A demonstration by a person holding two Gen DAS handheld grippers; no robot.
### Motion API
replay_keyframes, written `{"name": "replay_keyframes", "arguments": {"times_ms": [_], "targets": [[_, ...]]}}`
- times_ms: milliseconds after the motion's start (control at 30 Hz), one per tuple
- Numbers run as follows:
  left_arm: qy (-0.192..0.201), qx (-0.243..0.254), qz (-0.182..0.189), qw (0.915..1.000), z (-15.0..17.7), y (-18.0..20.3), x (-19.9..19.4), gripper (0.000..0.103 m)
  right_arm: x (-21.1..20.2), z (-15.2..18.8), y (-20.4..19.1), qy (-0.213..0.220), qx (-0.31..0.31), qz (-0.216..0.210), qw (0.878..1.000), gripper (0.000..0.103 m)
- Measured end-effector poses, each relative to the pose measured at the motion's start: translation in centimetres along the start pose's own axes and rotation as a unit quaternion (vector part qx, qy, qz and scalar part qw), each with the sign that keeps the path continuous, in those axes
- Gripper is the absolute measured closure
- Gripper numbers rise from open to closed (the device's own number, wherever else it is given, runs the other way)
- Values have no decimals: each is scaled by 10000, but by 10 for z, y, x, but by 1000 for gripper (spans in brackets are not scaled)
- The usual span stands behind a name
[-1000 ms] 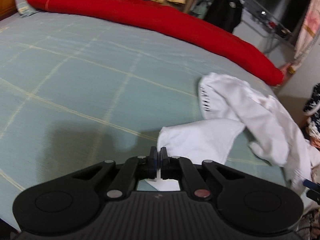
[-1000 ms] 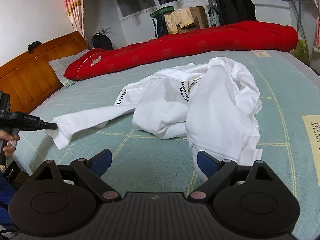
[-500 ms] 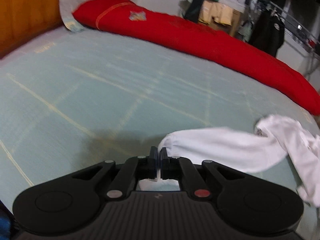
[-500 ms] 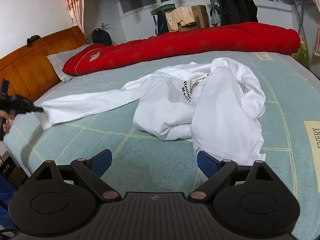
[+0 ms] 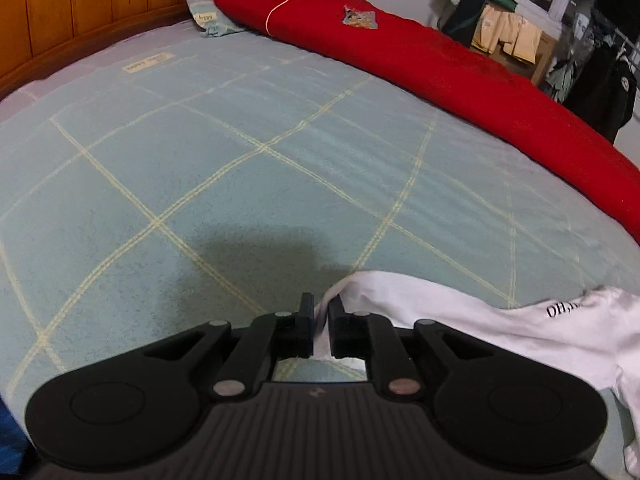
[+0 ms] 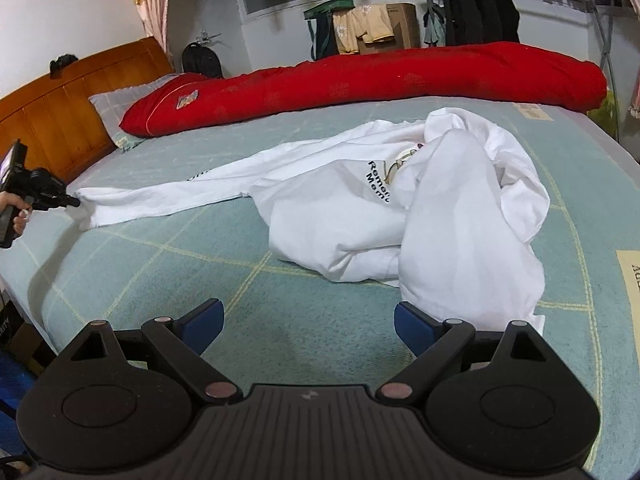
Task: Fold clothes
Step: 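Pull the sleeve outward with the left tool to stretch it flat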
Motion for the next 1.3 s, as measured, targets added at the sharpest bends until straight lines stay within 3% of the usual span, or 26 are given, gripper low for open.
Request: {"name": "replay_keyframes", "arguments": {"times_ms": [200,367,533,700,767,833,933,1133,1300], "targets": [[483,-434,59,9979,-17,-17,-15,78,2,-3,-3,-44,-34,-27,10000,8],[23,-747,576,9955,2,-23,-13,74,6,-6,-12,-44,-105,-138,9998,8],[-543,-1519,903,9828,30,-34,20,70,7,-9,-18,-37,-173,-202,9996,8],[-419,-2346,1175,9641,34,-48,48,70,5,-10,-18,-47,-182,-147,9997,8],[-307,-2470,1236,9606,34,-47,52,74,5,-10,-16,-69,-148,-87,9998,8],[-134,-2246,991,9693,35,-43,52,91,4,-9,-15,-71,-130,-75,9999,8],[80,-1870,822,9789,36,-35,42,96,4,-9,-16,-89,-172,-67,9998,8],[1,-1335,813,9877,39,-32,2,95,8,-10,-16,-72,-190,-142,9997,8],[-164,-872,445,9951,45,-37,-25,83,12,-9,-17,-55,-157,-239,9996,8]]}}
Point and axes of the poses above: each gripper's, at about its wrist camera, not at the fingertips, and x roughly the way its jaws point, y to its right, z to its underside, the point moved 4 cm from there along x, roughly the way its jaws point, and after that the axes turned 12 degrees about -x, right-handed, at the moved point
